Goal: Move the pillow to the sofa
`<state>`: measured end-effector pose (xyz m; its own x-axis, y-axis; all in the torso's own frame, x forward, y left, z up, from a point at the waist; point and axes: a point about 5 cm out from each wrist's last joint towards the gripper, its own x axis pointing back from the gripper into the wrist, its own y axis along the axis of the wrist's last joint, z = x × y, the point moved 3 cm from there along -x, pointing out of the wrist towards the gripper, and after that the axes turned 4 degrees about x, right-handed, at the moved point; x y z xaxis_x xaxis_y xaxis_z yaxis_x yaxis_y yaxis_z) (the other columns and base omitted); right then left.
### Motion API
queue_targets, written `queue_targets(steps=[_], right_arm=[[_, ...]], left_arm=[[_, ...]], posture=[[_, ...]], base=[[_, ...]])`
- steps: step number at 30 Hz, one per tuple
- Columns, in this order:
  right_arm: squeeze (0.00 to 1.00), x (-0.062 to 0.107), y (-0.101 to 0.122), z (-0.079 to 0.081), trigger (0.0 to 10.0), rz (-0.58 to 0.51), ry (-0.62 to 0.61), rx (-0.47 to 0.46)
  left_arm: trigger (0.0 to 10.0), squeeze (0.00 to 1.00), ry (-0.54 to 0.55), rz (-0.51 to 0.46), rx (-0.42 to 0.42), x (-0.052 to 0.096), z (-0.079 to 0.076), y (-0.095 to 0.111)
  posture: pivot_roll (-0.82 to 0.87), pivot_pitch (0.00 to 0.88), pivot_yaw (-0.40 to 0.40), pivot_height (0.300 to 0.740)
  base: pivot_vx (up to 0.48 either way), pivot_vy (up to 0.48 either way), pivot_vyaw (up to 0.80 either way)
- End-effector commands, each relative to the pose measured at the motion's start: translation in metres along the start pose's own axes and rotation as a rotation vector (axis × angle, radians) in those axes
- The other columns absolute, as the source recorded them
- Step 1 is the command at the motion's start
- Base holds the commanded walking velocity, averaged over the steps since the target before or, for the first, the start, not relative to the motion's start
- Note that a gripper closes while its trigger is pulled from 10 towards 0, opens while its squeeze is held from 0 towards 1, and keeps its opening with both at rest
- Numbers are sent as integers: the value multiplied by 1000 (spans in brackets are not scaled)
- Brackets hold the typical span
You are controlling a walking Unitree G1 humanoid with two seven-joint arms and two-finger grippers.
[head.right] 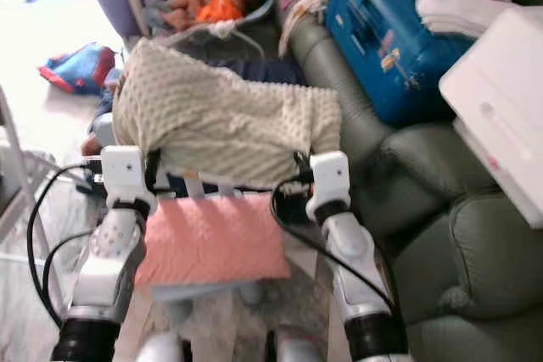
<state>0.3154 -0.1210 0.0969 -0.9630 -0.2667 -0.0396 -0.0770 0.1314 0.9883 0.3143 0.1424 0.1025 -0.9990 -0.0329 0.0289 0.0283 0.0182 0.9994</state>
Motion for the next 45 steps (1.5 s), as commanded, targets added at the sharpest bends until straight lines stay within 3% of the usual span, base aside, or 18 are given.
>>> queue_targets(steps=[1, 11, 33, 45], right_arm=[[0, -3, 9, 5, 10000, -36, 25, -7], [0, -1, 6, 6, 10000, -20, 16, -27], [0, 4, -5, -1, 10000, 28, 13, -9], [0, 1, -6, 7, 10000, 31, 20, -21]], left_arm=[[10000, 0, -30, -9, 9, 0, -6, 2], [10000, 0, -30, 6, 10, 0, -9, 0], [10000, 0, -42, 22, 13, 0, -11, -3], [10000, 0, -44, 27, 10, -2, -11, -2]], posture=[[0, 45, -53, 740], [-2, 50, -49, 740], [-9, 63, -42, 740], [-6, 66, -36, 740]], base=[[0, 0, 0], [0, 0, 0], [-291, 0, 0], [-333, 0, 0]])
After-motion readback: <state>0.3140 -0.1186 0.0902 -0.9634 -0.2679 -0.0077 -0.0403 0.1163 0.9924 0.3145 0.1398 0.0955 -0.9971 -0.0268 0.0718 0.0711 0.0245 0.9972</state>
